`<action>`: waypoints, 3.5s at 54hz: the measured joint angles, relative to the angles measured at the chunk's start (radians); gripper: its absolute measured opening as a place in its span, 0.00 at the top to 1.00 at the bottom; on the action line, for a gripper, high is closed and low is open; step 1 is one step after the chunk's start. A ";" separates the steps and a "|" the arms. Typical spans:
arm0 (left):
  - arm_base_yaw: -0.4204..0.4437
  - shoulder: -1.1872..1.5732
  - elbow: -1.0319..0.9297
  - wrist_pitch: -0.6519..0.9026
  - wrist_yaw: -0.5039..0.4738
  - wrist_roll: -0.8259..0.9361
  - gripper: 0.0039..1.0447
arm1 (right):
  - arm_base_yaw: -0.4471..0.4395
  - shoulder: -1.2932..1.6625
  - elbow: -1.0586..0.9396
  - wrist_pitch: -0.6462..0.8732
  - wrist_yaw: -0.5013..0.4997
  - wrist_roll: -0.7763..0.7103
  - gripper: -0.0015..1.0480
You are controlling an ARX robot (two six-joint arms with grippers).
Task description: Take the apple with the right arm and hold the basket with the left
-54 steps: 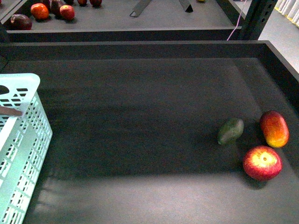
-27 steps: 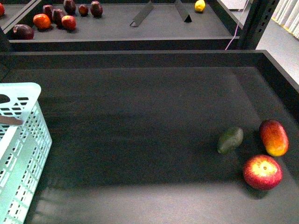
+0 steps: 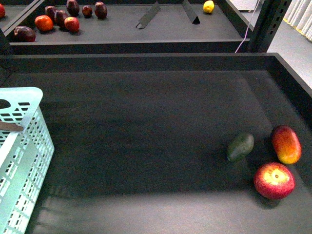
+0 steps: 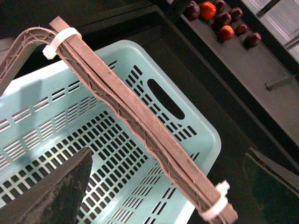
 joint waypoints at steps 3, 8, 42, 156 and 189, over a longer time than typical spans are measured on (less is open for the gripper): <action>0.040 0.081 0.018 0.049 0.053 -0.050 0.06 | 0.000 0.000 0.000 0.000 0.000 0.000 0.08; 0.090 0.277 0.072 0.143 0.135 -0.158 0.06 | 0.000 0.000 0.000 0.000 0.000 0.000 0.08; 0.080 0.712 0.261 0.325 0.135 -0.459 0.06 | 0.000 0.000 0.000 0.000 0.000 0.000 0.08; -0.834 0.514 0.621 -0.084 0.010 -0.486 0.86 | 0.000 0.000 0.000 0.000 0.000 0.000 0.08; -0.834 0.514 0.621 -0.084 0.006 -0.473 0.86 | -0.051 0.340 0.119 -0.232 -0.013 0.127 0.08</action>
